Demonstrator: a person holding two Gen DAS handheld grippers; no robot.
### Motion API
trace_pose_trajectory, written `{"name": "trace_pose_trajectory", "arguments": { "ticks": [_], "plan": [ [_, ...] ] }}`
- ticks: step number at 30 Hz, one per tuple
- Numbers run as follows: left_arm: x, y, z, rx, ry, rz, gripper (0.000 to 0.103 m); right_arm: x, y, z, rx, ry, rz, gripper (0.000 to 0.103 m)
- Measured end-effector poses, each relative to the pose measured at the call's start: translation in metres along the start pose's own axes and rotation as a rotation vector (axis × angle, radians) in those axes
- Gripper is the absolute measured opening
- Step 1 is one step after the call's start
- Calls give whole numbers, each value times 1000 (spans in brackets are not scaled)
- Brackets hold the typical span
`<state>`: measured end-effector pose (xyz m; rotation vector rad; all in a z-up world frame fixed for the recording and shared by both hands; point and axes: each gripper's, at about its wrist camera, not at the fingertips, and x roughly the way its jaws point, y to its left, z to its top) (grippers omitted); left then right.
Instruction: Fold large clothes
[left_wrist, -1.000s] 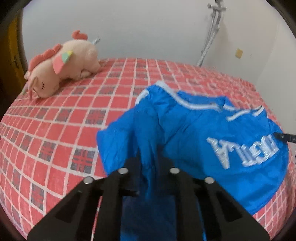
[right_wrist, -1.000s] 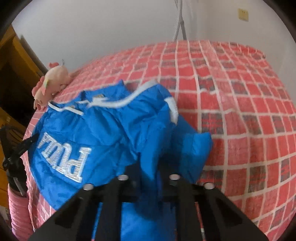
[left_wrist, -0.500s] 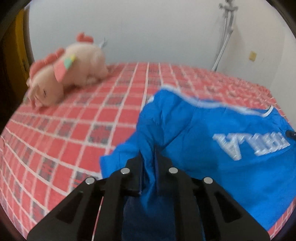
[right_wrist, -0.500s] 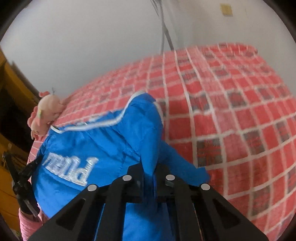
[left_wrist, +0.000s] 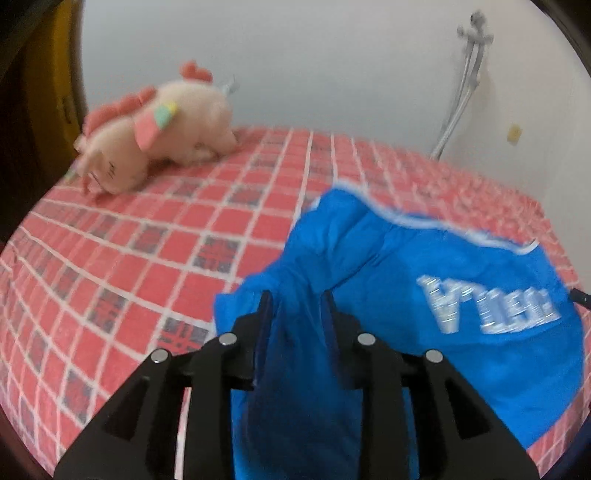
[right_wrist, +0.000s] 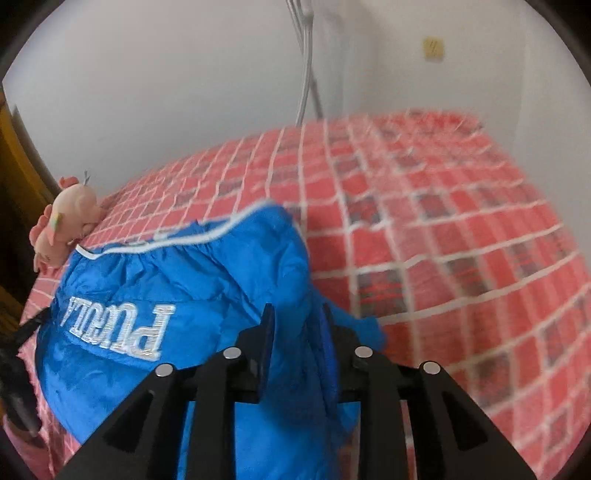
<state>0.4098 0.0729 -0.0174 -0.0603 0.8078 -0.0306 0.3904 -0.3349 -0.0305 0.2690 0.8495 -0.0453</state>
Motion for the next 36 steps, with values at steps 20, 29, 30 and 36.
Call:
{"name": "trace_pose_trajectory", "arguments": {
  "ticks": [20, 29, 30, 36],
  "plan": [
    [12, -133, -81, 185, 24, -36, 26, 35, 109, -94, -145, 20, -45, 24],
    [-26, -131, -72, 105, -9, -75, 25, -5, 121, -92, -165, -78, 16, 25],
    [-28, -135, -73, 108, -15, -74, 25, -9, 127, -94, -180, -82, 27, 25],
    [-4, -152, -92, 186, 30, -34, 26, 18, 138, -111, -210, -6, -29, 23]
  ]
}}
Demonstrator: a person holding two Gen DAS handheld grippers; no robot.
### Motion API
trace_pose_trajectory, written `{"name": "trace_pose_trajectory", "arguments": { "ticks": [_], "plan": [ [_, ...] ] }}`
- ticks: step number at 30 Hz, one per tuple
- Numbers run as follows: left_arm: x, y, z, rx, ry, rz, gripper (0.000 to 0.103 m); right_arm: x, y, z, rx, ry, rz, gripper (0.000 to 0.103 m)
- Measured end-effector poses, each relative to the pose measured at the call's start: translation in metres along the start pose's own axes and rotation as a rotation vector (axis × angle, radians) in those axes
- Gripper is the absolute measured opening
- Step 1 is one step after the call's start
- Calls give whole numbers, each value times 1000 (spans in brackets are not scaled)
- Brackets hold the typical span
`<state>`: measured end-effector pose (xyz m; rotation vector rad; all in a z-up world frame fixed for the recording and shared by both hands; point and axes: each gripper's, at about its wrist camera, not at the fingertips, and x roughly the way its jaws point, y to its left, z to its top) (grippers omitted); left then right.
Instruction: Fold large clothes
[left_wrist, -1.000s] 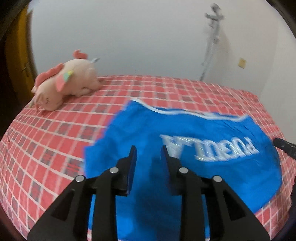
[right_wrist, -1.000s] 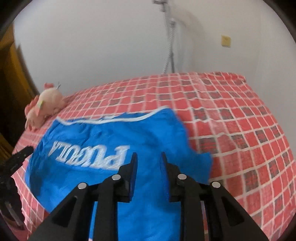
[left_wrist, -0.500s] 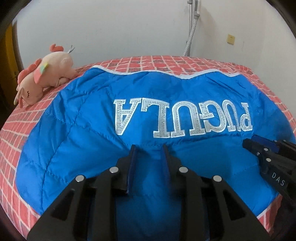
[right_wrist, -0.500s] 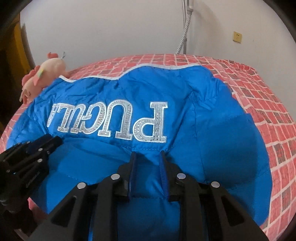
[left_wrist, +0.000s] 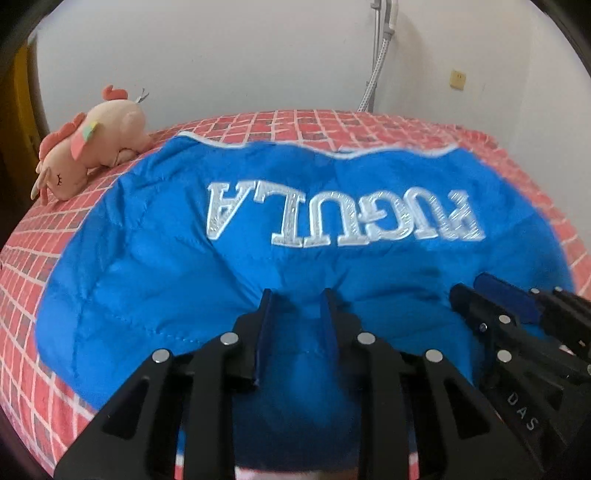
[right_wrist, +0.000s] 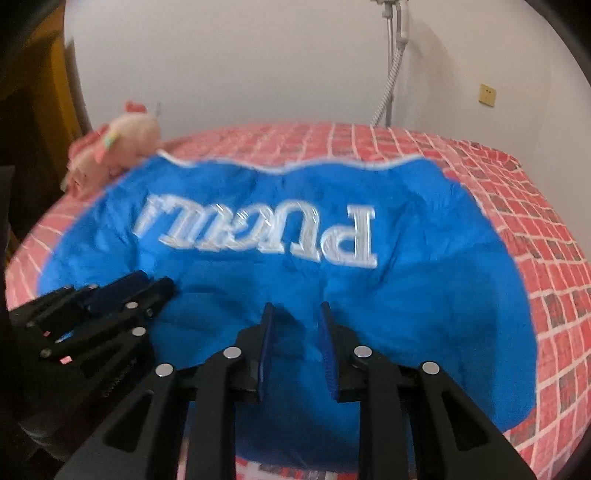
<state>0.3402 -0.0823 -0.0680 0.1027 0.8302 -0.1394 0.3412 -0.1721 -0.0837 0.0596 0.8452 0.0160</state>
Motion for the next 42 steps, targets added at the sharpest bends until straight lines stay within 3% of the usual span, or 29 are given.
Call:
{"name": "trace_pose_trajectory", "arguments": {
  "ticks": [7, 11, 12, 14, 17, 19, 21, 25, 31, 37, 39, 40, 41, 42],
  "plan": [
    [5, 5, -2, -6, 15, -13, 26, 6, -7, 1, 35, 28, 34, 22],
    [-7, 14, 7, -2, 36, -35, 29, -11, -19, 14, 37, 32, 70, 26],
    [-15, 23, 12, -9, 28, -15, 32, -21, -27, 19, 40, 1, 43, 28],
    [-30, 49, 25, -43, -9, 11, 63, -38, -49, 30, 69, -35, -38, 50],
    [-41, 88, 36, -60, -28, 93, 79, -50, -89, 40, 126, -28, -99, 72],
    [-39, 120, 39, -75, -12, 153, 89, -49, -114, 42, 163, -13, -125, 78],
    [-30, 148, 38, -103, 38, 153, 89, -39, -137, 43, 197, 48, -112, 80],
    [-6, 181, 34, -185, 117, 43, 89, -17, -158, 36, 237, 117, -31, 86],
    [22, 187, 21, -271, 176, -188, 94, 7, -168, 28, 280, 166, 98, 96],
    [38, 180, 14, -331, 166, -258, 98, 31, -173, 23, 326, 202, 234, 99],
    [39, 176, 15, -320, 161, -239, 98, 40, -171, 20, 332, 214, 284, 98],
    [38, 173, 15, -319, 157, -227, 91, 40, -168, 20, 314, 205, 275, 95],
    [36, 169, 16, -311, 146, -216, 80, 38, -164, 20, 293, 195, 271, 84],
    [33, 169, 17, -299, 139, -203, 75, 34, -160, 21, 276, 184, 278, 77]
  ]
}}
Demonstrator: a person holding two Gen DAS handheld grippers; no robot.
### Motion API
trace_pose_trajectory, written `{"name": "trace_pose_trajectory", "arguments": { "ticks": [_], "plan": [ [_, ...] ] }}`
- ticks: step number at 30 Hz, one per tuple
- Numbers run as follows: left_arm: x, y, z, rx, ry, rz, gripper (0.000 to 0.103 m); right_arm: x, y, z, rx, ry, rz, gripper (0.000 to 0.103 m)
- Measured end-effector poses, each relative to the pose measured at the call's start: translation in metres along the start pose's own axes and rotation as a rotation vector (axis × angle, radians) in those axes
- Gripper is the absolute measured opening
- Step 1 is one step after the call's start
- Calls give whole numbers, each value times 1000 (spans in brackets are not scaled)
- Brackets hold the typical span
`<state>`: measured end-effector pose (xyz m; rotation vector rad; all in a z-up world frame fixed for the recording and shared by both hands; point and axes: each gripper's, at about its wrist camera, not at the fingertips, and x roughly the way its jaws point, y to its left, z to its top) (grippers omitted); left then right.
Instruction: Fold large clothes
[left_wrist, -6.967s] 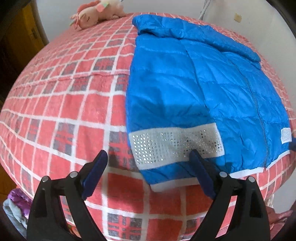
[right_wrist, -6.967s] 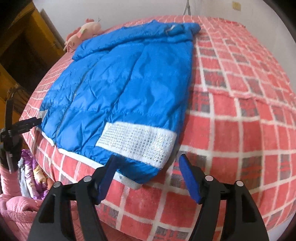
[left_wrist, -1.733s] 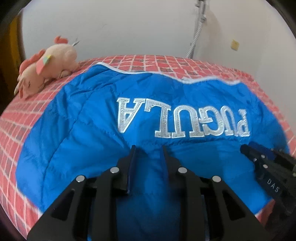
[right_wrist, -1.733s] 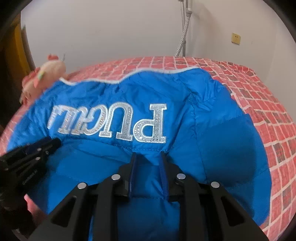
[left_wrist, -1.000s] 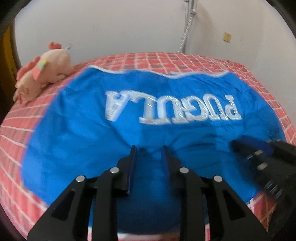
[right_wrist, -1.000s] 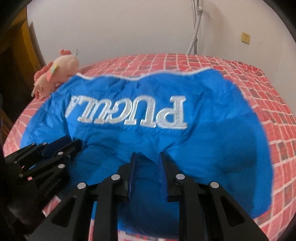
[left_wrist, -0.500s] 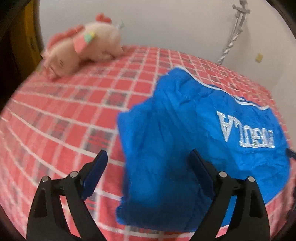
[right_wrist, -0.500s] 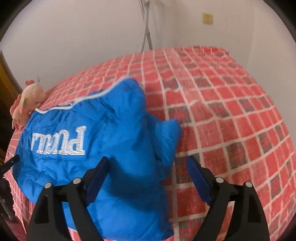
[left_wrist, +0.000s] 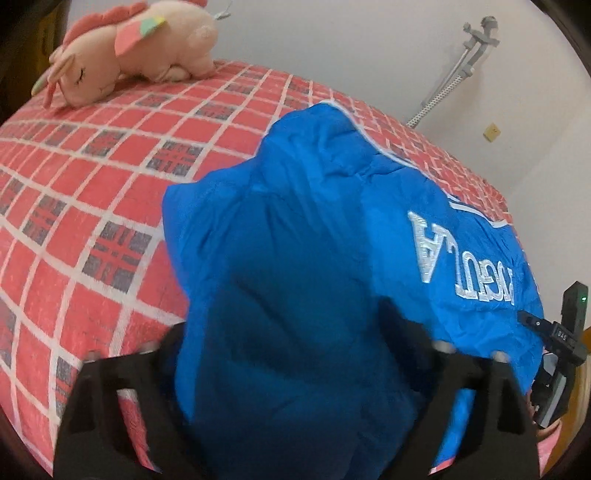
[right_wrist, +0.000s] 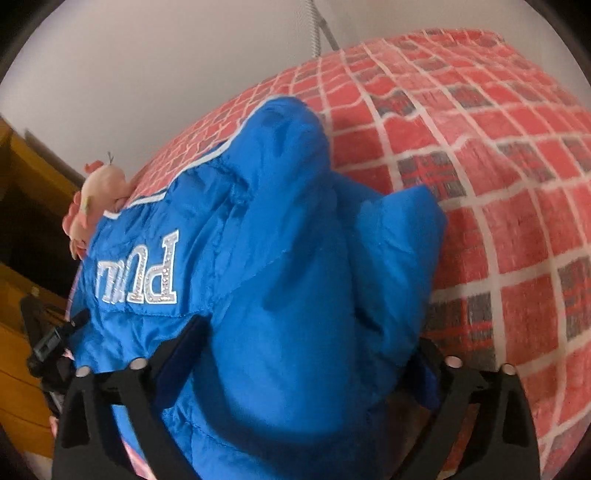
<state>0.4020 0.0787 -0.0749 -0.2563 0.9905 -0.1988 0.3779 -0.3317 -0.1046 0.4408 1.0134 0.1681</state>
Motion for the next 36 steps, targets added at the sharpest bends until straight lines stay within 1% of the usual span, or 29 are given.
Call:
{"name": "trace_pose_trajectory", "arguments": {
  "ticks": [1, 2, 3, 4, 5, 7, 8, 11, 15, 20, 23, 26, 29, 34, 36],
  "plan": [
    [-3, -4, -1, 15, -8, 20, 67, -4, 5, -1, -9, -11, 15, 64],
    [-6, -8, -1, 29, -17, 36, 58, -7, 7, -2, -14, -15, 18, 53],
    [-10, -12, -1, 40, -30, 54, 53, -10, 11, -3, -26, -24, 14, 48],
    [-12, -14, -1, 46, -39, 68, 44, -13, 14, -1, -39, -35, 9, 41],
    [-14, -16, -1, 50, -47, 78, 36, -15, 17, -2, -44, -43, 7, 36],
    [-21, -18, -2, 46, -63, 84, 28, -24, 22, -4, -48, -64, 17, 31],
    [-25, -21, -2, 49, -70, 89, 25, -28, 23, -5, -48, -73, 25, 28],
    [-38, -28, -1, 54, -96, 90, 17, -46, 29, -7, -64, -108, 47, 26],
    [-72, -38, -1, 65, -141, 35, 15, -74, 47, -11, -92, -137, 71, 25],
    [-114, -54, -19, 118, -172, 18, 14, -117, 61, -32, -128, -163, 96, 25],
    [-140, -58, -43, 143, -174, 7, 14, -144, 65, -59, -151, -164, 102, 25],
    [-164, -59, -74, 173, -172, -3, 15, -162, 66, -88, -162, -141, 105, 25],
    [-186, -54, -112, 176, -156, -26, 15, -177, 61, -120, -165, -116, 118, 25],
    [-200, -43, -162, 178, -124, -31, 15, -186, 51, -164, -153, -80, 116, 25],
    [-198, -40, -177, 187, -111, -14, 16, -184, 48, -180, -150, -63, 92, 25]
  ]
}}
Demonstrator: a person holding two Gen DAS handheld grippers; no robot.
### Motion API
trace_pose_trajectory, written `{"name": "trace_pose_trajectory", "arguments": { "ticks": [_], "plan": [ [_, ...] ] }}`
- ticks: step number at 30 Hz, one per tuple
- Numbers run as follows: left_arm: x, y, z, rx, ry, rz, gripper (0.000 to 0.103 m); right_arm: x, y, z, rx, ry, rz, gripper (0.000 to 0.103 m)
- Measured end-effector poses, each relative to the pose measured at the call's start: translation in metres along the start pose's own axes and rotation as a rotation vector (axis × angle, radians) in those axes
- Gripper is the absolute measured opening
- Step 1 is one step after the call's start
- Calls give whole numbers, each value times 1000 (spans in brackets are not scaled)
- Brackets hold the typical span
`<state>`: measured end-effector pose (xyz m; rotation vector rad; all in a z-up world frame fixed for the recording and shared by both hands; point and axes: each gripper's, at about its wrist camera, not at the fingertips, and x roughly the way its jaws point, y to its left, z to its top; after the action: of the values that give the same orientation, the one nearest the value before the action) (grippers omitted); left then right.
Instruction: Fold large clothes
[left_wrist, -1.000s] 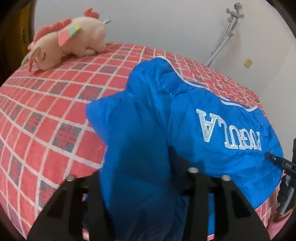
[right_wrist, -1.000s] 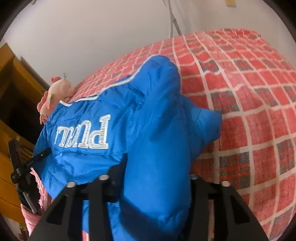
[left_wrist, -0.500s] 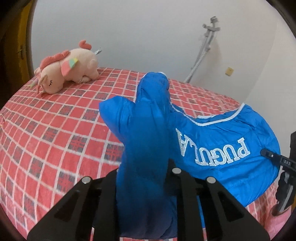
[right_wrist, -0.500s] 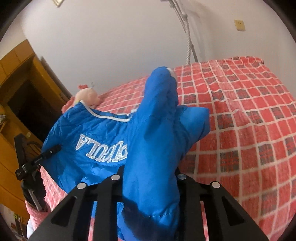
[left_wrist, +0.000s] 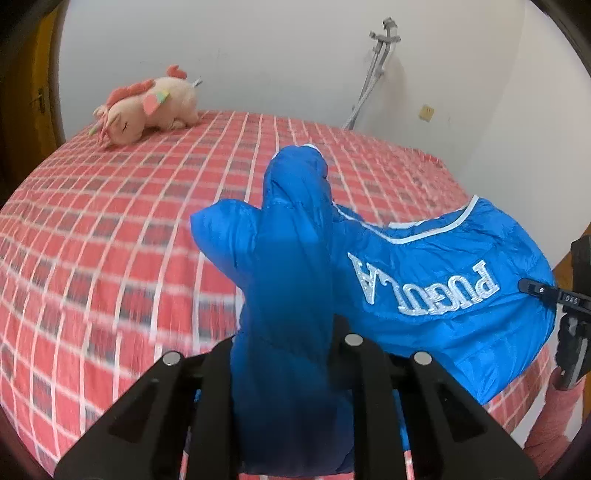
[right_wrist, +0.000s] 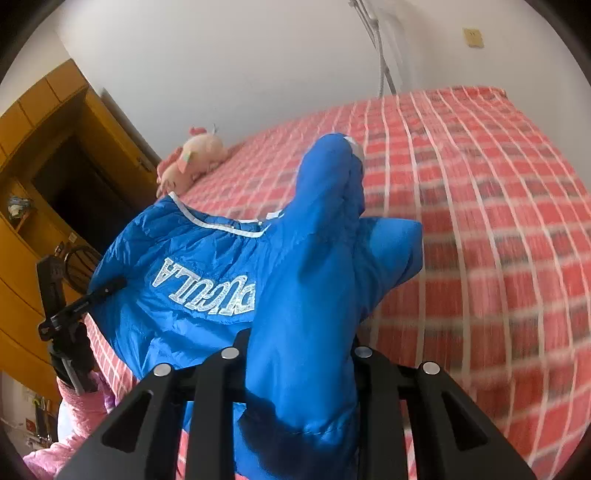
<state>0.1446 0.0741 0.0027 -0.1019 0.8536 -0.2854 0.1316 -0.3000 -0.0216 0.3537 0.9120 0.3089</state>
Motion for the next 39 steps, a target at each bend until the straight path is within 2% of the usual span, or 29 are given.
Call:
{"name": "trace_pose_trajectory", "arguments": {
  "ticks": [3, 8, 15, 21, 24, 26, 28, 30, 34, 37, 39],
  "plan": [
    [10, 4, -20, 14, 15, 46, 18, 11, -4, -16, 6, 22, -55, 26],
    [34, 17, -37, -4, 45, 71, 27, 34, -26, -34, 51, 51, -97, 33],
    [39, 9, -52, 31, -8, 127, 30, 47, -34, -52, 50, -7, -113, 36],
    [38, 5, -56, 31, -24, 148, 31, 47, -31, -55, 50, -19, -130, 38],
    [34, 5, -54, 21, -18, 151, 34, 42, -26, -53, 40, -18, -162, 45],
    [27, 5, -54, 16, -15, 150, 39, 34, -21, -53, 20, -22, -192, 50],
    [17, 8, -55, 15, -15, 144, 43, 23, -18, -55, 12, -22, -187, 49],
    [5, 11, -57, -14, -1, 105, 43, 13, -15, -56, 14, -20, -206, 49],
    [-13, 10, -60, -31, -1, 81, 41, -17, -4, -60, -22, -85, -271, 51],
    [-16, 10, -58, -41, 10, 70, 41, -36, 12, -67, -93, -116, -292, 51],
    [-13, 12, -51, -42, 6, 77, 42, -35, 22, -69, -128, -103, -280, 50]
  ]
}}
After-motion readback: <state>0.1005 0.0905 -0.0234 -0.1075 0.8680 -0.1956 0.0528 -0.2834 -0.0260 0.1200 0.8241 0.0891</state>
